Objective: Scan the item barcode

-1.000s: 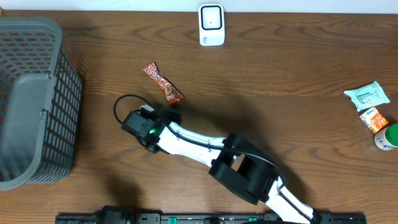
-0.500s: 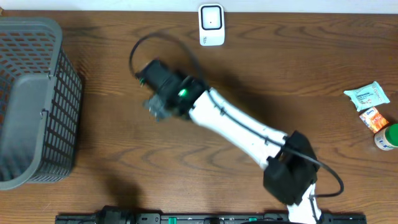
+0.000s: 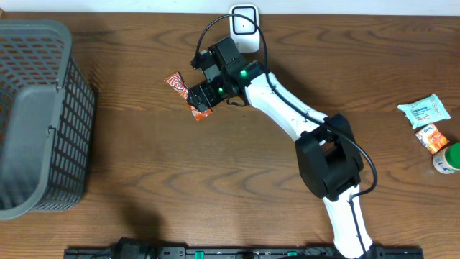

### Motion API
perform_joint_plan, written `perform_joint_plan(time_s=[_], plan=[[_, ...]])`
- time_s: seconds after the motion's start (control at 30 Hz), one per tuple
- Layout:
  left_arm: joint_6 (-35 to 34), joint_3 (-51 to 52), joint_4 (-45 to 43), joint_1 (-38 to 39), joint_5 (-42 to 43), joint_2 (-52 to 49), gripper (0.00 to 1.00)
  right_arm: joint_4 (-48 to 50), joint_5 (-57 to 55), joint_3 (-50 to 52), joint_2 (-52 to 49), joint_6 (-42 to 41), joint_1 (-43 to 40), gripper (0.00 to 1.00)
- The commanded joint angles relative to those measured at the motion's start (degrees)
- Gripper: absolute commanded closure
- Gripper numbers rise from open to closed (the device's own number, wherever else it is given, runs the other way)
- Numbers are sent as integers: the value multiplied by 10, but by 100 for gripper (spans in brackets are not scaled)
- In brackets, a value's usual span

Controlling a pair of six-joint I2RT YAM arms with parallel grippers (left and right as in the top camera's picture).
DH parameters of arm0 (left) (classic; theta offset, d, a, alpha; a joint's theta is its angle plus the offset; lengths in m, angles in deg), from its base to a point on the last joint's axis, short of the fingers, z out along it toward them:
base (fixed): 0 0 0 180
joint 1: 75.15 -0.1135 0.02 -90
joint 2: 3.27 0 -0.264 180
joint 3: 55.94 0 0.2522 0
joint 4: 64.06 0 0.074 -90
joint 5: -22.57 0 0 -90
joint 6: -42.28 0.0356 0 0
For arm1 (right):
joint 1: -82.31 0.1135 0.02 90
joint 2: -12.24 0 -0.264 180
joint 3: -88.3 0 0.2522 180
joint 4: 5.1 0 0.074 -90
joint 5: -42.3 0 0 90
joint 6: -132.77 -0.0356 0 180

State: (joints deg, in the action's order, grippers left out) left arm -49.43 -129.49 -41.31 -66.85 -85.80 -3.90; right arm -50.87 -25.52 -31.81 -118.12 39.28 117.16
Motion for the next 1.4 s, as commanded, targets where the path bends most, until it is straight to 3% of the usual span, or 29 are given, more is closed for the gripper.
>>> perform_joint_plan(time_s=[0.0,0.23,0.43,0.47,0.6,0.63,0.83,0.97,1.2,1.37], plan=[[-5,1,-1,-2,-3,5,2,16,45,-1,-27,-29,6,7],[-5,1,-1,-2,-3,5,2,47,62,-1,-72,-62,5,11],[-5,1,5,-2,-3,5,2,45,73,-1,-92,-61,5,37],[-5,1,6,-2,-3,5,2,43,73,-1,-96,-61,5,43],[-5,1,5,-2,-3,5,2,21,60,-1,-100,-61,2,92],[-5,1,5,-2,-3,5,2,13,49,-1,-100,-61,1,99],[-5,1,5,-2,-3,5,2,-55,17,-2,-83,-56,-10,99],[-5,1,5,-2,-3,5,2,-140,5,-2,-38,-40,-13,99],[-5,1,5,-2,-3,5,2,-348,-161,-2,64,-88,-6,99],[-5,1,5,-2,-3,5,2,-422,-176,-2,129,-92,-6,99]])
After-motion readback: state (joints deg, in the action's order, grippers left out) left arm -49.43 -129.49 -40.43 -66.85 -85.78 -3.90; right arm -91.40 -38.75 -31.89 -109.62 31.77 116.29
